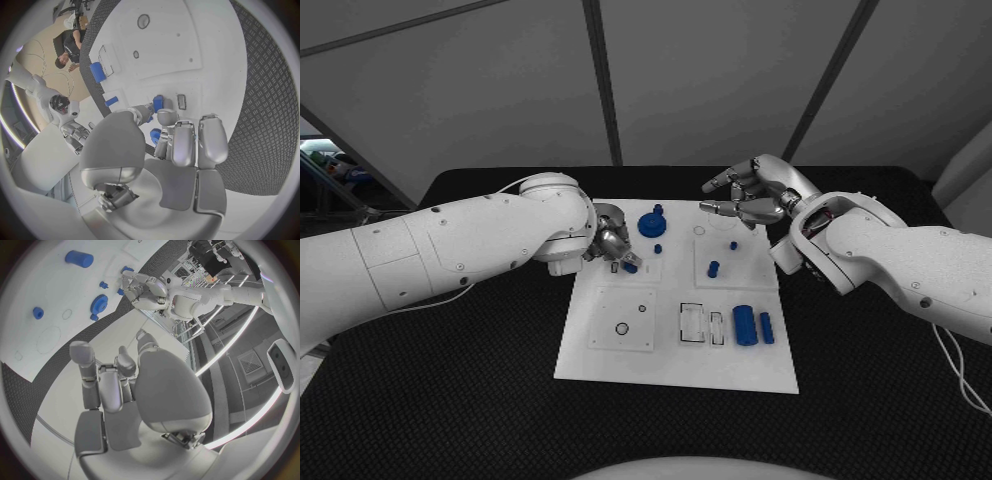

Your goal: Assemble the parts on the task board

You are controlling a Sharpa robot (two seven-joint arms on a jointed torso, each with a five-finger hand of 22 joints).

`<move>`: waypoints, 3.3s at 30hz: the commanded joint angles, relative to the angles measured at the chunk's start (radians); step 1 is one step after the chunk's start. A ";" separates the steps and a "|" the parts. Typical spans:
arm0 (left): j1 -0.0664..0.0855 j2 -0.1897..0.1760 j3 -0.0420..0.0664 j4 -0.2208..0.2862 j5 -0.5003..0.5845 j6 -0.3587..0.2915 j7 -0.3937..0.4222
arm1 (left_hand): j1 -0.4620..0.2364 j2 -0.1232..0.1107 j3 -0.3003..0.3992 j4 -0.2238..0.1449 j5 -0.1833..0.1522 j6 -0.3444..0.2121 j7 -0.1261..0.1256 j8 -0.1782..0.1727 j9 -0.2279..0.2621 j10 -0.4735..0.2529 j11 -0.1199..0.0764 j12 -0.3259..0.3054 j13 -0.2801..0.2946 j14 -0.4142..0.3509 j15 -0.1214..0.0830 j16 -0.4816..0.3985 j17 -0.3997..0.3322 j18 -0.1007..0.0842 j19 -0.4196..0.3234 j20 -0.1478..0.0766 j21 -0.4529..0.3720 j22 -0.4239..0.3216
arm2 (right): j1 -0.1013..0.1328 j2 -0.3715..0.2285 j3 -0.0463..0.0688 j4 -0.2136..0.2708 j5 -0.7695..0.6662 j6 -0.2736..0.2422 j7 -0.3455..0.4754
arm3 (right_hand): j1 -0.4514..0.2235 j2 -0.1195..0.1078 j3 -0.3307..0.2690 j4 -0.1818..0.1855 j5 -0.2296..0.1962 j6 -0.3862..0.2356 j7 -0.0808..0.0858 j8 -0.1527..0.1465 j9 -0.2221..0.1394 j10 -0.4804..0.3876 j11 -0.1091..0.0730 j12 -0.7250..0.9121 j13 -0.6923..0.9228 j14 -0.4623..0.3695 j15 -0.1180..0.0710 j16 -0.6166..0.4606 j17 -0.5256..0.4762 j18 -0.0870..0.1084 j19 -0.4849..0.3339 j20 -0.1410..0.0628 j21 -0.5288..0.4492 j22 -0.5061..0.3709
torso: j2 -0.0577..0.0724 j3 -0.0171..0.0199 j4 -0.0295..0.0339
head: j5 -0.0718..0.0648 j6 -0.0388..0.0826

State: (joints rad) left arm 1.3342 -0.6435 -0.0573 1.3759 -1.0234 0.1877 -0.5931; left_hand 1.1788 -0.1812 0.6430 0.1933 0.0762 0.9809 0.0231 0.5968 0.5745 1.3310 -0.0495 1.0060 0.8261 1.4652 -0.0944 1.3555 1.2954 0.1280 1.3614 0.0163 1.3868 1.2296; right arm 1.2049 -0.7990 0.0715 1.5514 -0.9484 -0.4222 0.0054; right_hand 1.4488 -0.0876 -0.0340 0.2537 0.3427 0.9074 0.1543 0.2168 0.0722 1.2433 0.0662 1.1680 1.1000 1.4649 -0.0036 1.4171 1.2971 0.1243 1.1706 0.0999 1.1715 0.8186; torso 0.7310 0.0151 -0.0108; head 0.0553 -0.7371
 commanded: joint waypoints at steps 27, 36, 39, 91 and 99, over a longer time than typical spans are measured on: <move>-0.002 0.028 0.000 -0.046 0.005 0.065 -0.024 | -0.124 0.027 0.030 -0.096 -0.008 0.029 -0.021 0.031 0.132 0.026 -0.013 0.032 0.009 0.042 -0.016 0.000 0.003 -0.057 0.020 -0.011 0.015 0.024 | 0.001 -0.001 0.001 0.003 -0.002 0.001 0.012 | -0.011 0.011 -0.006 0.008 -0.003 0.003 -0.004 0.006 -0.002 -0.010 -0.002 -0.007 -0.007 0.037 -0.007 -0.013 -0.011 0.020 -0.009 -0.002 -0.015 -0.014 | 0.000 0.0004 0.0004 | -0.006 -0.010; -0.002 0.030 0.000 -0.051 0.005 0.074 -0.025 | -0.141 0.031 -0.020 -0.086 -0.008 0.042 -0.025 0.031 0.131 0.033 -0.016 0.044 0.019 0.042 -0.018 0.001 0.004 -0.059 0.028 -0.013 0.022 0.038 | 0.001 -0.002 0.001 0.003 -0.002 0.000 0.013 | -0.012 0.012 -0.006 0.008 -0.004 0.003 -0.004 0.007 -0.002 -0.010 -0.002 -0.008 -0.008 0.036 -0.007 -0.015 -0.013 0.020 -0.010 -0.002 -0.017 -0.017 | 0.000 0.0001 0.0001 | -0.007 -0.011; -0.002 0.030 0.000 -0.052 0.005 0.077 -0.025 | -0.144 0.031 -0.034 -0.084 -0.008 0.046 -0.026 0.031 0.131 0.036 -0.017 0.047 0.022 0.043 -0.019 0.001 0.004 -0.060 0.029 -0.014 0.022 0.039 | 0.001 -0.002 0.001 0.003 -0.002 0.000 0.013 | -0.013 0.011 -0.007 0.009 -0.006 0.003 -0.004 0.007 -0.002 -0.011 -0.002 -0.008 -0.009 0.036 -0.007 -0.016 -0.014 0.021 -0.011 -0.002 -0.018 -0.019 | 0.000 0.0003 0.0005 | -0.007 -0.011; -0.005 -0.011 0.064 -0.008 0.035 -0.044 -0.010 | -0.159 0.056 -0.523 0.076 -0.003 0.035 -0.017 0.017 0.129 -0.006 -0.009 0.002 -0.085 0.042 -0.014 -0.003 0.003 -0.048 -0.001 -0.012 -0.019 -0.003 | 0.001 -0.003 0.001 -0.012 -0.002 -0.001 0.017 | -0.015 0.011 -0.009 0.010 -0.011 0.002 -0.004 0.008 -0.002 -0.011 -0.002 -0.009 -0.010 0.035 -0.007 -0.018 -0.017 0.021 -0.012 -0.002 -0.022 -0.023 | -0.001 0.0002 0.0009 | -0.004 -0.004; 0.005 -0.063 0.130 0.032 0.038 0.007 -0.012 | -0.062 0.084 -0.567 0.070 0.001 -0.044 0.021 -0.045 0.086 -0.091 0.022 -0.090 -0.218 0.034 0.009 -0.019 -0.014 -0.029 -0.062 0.009 -0.089 -0.098 | 0.001 -0.004 0.001 -0.020 0.001 0.000 0.017 | -0.015 0.011 -0.009 0.010 -0.011 0.002 -0.004 0.008 -0.002 -0.011 -0.002 -0.009 -0.010 0.035 -0.007 -0.018 -0.017 0.021 -0.012 -0.002 -0.022 -0.023 | -0.001 0.0002 0.0015 | -0.005 0.000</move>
State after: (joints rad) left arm 1.3355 -0.7023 0.0698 1.4009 -0.9952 0.1735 -0.6072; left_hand 1.1089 -0.0971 0.0797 0.2676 0.0728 0.9442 0.0414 0.5580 0.6645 1.2468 -0.0299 0.9243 0.6197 1.4663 -0.0890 1.3391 1.2841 0.1287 1.3050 0.0254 1.3029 1.1382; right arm 1.2043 -0.8027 0.0714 1.5315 -0.9481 -0.4225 0.0123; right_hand 1.4396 -0.0784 -0.0415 0.2612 0.3378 0.9073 0.1543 0.2204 0.0716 1.2397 0.0626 1.1640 1.0912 1.4649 -0.0036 1.4031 1.2812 0.1327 1.1672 0.0964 1.1560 0.7967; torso 0.7298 0.0152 -0.0094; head 0.0508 -0.7374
